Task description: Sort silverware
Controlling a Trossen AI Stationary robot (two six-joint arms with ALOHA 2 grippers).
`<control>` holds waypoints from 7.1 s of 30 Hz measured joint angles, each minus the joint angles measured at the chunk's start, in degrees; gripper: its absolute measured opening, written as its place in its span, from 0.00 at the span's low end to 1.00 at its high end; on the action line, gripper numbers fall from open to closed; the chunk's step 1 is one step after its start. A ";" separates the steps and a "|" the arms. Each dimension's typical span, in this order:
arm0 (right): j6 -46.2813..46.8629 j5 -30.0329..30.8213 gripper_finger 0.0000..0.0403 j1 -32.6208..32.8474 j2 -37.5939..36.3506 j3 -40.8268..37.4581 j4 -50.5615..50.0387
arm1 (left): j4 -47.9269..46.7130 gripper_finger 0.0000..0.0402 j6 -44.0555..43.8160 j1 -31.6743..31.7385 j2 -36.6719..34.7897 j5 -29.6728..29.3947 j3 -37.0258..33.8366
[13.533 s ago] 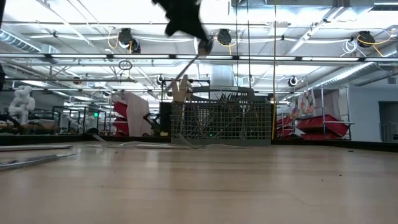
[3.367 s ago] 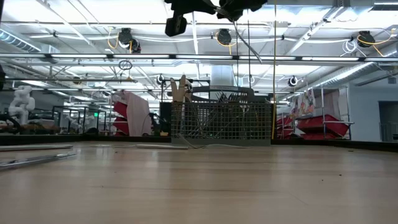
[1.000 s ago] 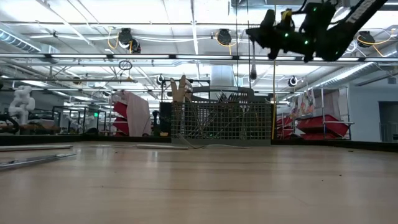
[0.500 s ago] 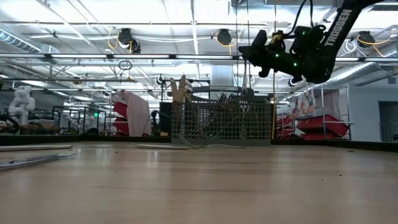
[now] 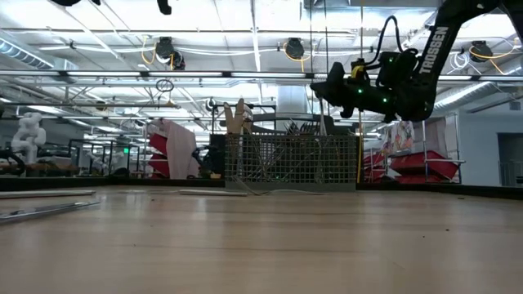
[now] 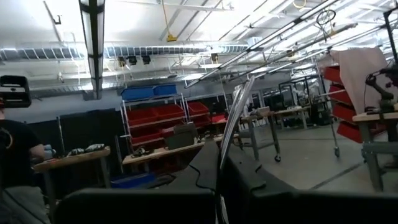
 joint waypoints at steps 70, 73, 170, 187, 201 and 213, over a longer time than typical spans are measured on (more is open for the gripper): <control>-32.91 24.56 0.46 40.70 -1.41 21.09 -74.75 | -20.22 0.19 -2.64 0.00 -12.60 -6.78 -0.15; -32.35 26.70 0.47 42.44 1.59 21.14 -72.60 | -21.54 0.19 -2.64 0.00 -12.63 -6.78 -0.15; -5.35 46.20 0.00 43.14 7.69 29.35 -81.99 | -30.63 0.19 -2.53 -0.05 -14.25 -3.50 -0.12; -7.18 38.60 0.46 41.76 12.98 29.27 -81.25 | -33.72 0.19 -2.57 -0.07 -14.23 -3.77 -0.12; -6.25 39.77 0.49 39.43 20.04 36.73 -85.20 | -33.87 0.19 -1.40 -0.02 -14.23 -3.96 -0.12; -4.07 49.34 0.01 40.78 25.47 49.68 -103.51 | -34.31 0.19 0.76 -0.02 -14.44 -3.98 -0.12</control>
